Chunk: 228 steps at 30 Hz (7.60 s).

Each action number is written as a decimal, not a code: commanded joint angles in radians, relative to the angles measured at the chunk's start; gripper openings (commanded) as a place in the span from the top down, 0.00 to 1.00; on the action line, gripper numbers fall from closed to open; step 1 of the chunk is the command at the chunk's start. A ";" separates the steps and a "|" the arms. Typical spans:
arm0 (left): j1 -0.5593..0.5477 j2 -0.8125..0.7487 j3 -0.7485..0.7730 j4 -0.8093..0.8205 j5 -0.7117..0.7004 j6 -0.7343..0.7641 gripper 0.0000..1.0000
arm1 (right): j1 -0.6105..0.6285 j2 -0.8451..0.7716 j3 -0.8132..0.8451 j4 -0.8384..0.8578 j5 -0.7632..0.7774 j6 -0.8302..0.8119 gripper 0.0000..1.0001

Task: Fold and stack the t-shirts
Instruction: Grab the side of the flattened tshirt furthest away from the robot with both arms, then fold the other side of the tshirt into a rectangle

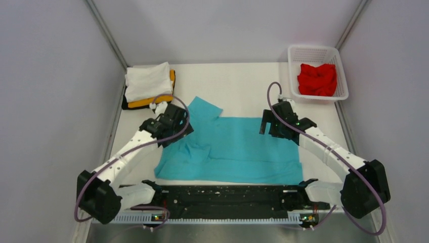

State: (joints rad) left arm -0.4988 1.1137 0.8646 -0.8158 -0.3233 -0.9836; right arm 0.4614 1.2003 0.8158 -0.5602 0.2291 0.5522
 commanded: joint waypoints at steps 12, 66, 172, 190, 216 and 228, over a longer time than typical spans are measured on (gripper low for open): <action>0.091 0.723 0.797 0.044 0.046 0.431 0.01 | -0.095 -0.003 0.007 0.114 0.098 -0.002 0.01; 0.199 1.235 1.204 -0.023 0.038 0.540 1.00 | -0.190 0.157 0.017 0.076 0.237 0.110 0.01; 0.135 0.502 0.459 0.178 0.177 0.534 1.00 | -0.252 0.069 0.059 0.139 0.063 -0.093 1.00; 0.101 0.261 0.242 0.081 0.000 0.433 1.00 | -0.271 -0.039 0.051 -0.119 0.266 -0.034 1.00; 0.102 0.082 -0.060 0.074 0.028 0.209 0.59 | -0.282 -0.068 -0.098 -0.229 0.167 0.120 0.48; 0.102 0.053 -0.004 0.235 0.223 0.250 0.04 | -0.282 -0.242 -0.086 0.014 -0.053 -0.074 0.01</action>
State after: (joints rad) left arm -0.3981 1.1255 0.8040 -0.7540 -0.2405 -0.7673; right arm 0.1848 1.0027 0.7162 -0.7231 0.3374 0.5709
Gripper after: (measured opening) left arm 0.945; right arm 0.985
